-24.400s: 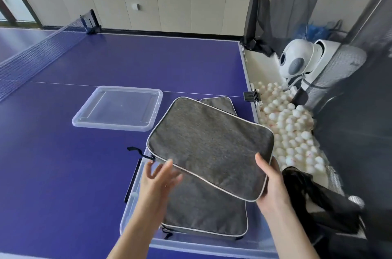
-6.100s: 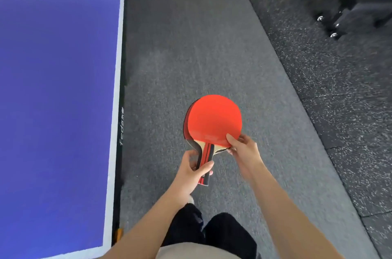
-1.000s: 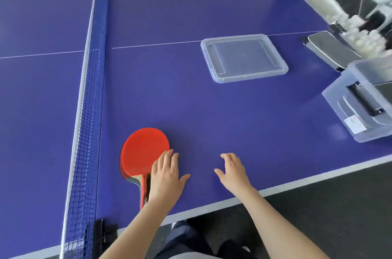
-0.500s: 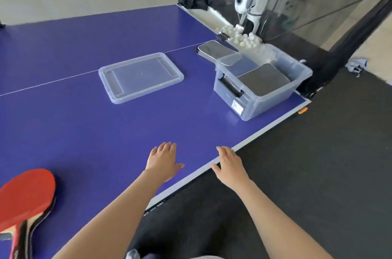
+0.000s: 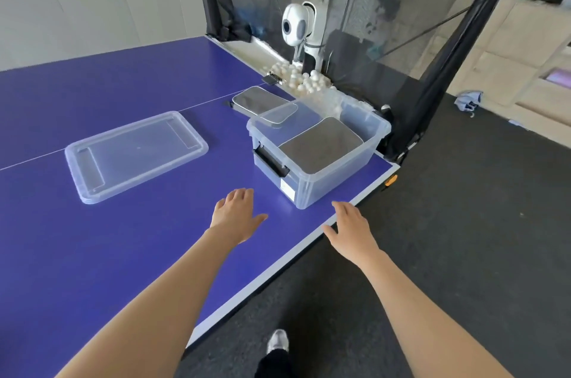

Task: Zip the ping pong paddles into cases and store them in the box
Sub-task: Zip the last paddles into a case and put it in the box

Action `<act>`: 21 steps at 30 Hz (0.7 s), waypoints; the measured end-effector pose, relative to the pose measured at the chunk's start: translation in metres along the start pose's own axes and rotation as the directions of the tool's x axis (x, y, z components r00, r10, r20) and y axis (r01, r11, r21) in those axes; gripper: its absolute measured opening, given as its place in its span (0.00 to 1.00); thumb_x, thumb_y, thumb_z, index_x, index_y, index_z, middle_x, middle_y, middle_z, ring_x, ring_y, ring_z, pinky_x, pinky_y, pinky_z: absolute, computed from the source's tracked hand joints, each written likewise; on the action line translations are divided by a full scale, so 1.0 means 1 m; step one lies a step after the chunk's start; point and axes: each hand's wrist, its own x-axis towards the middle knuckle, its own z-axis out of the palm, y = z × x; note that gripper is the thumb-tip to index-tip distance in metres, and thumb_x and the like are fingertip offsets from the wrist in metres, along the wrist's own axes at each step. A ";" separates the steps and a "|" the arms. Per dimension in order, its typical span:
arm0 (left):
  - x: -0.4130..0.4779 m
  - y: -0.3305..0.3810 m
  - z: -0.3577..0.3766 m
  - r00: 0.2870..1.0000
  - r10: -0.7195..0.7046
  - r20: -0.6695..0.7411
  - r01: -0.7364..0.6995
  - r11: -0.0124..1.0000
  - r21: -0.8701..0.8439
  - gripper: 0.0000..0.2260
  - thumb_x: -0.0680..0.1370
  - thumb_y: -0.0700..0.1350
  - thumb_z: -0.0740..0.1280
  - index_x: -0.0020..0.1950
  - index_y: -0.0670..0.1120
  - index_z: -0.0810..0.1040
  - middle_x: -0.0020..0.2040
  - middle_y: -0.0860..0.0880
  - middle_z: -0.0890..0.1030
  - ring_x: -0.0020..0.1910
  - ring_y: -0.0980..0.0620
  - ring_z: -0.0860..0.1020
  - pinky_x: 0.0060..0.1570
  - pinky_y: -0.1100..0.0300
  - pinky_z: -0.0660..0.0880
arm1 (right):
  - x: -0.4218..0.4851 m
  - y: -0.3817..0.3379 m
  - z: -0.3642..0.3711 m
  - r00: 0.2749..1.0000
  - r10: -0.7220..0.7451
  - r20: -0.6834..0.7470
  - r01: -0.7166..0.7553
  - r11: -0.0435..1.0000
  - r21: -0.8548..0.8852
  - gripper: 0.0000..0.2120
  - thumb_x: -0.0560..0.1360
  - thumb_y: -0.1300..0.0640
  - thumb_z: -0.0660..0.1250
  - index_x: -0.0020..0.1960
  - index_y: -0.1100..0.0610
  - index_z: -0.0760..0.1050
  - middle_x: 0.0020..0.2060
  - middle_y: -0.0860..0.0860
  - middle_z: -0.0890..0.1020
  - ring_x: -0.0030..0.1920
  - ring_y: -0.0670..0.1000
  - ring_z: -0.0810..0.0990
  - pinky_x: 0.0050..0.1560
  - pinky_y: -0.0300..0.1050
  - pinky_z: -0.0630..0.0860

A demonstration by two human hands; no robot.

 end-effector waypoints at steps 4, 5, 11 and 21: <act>0.058 0.011 -0.015 0.998 -0.012 -0.063 0.009 0.999 -0.035 0.30 0.80 0.58 0.58 0.77 0.44 0.55 0.76 0.46 0.60 0.75 0.47 0.58 0.72 0.52 0.57 | 0.061 0.010 -0.022 0.999 -0.037 -0.036 0.037 0.999 -0.023 0.28 0.79 0.47 0.61 0.74 0.57 0.58 0.72 0.53 0.65 0.72 0.53 0.64 0.68 0.48 0.67; 0.073 0.013 -0.020 0.997 -0.017 -0.075 0.014 0.999 -0.039 0.31 0.80 0.58 0.58 0.77 0.43 0.55 0.76 0.46 0.60 0.75 0.47 0.58 0.72 0.53 0.57 | 0.077 0.011 -0.027 0.998 -0.051 -0.033 0.049 0.998 -0.035 0.27 0.79 0.47 0.61 0.74 0.57 0.59 0.72 0.53 0.65 0.71 0.53 0.65 0.68 0.48 0.67; 0.150 0.017 -0.051 0.991 -0.064 -0.116 0.051 0.993 -0.105 0.29 0.80 0.58 0.59 0.76 0.44 0.58 0.75 0.46 0.63 0.75 0.46 0.59 0.70 0.52 0.59 | 0.166 0.009 -0.056 0.991 -0.133 -0.027 0.131 0.990 -0.054 0.28 0.80 0.48 0.61 0.74 0.59 0.59 0.72 0.55 0.65 0.72 0.55 0.63 0.69 0.49 0.64; 0.231 0.010 -0.069 0.974 -0.198 -0.112 0.183 0.975 -0.129 0.31 0.80 0.59 0.59 0.76 0.44 0.56 0.75 0.45 0.63 0.75 0.45 0.59 0.70 0.50 0.60 | 0.289 -0.004 -0.075 0.961 -0.276 0.034 0.278 0.959 -0.060 0.28 0.80 0.49 0.60 0.74 0.61 0.59 0.71 0.58 0.66 0.71 0.57 0.64 0.69 0.50 0.63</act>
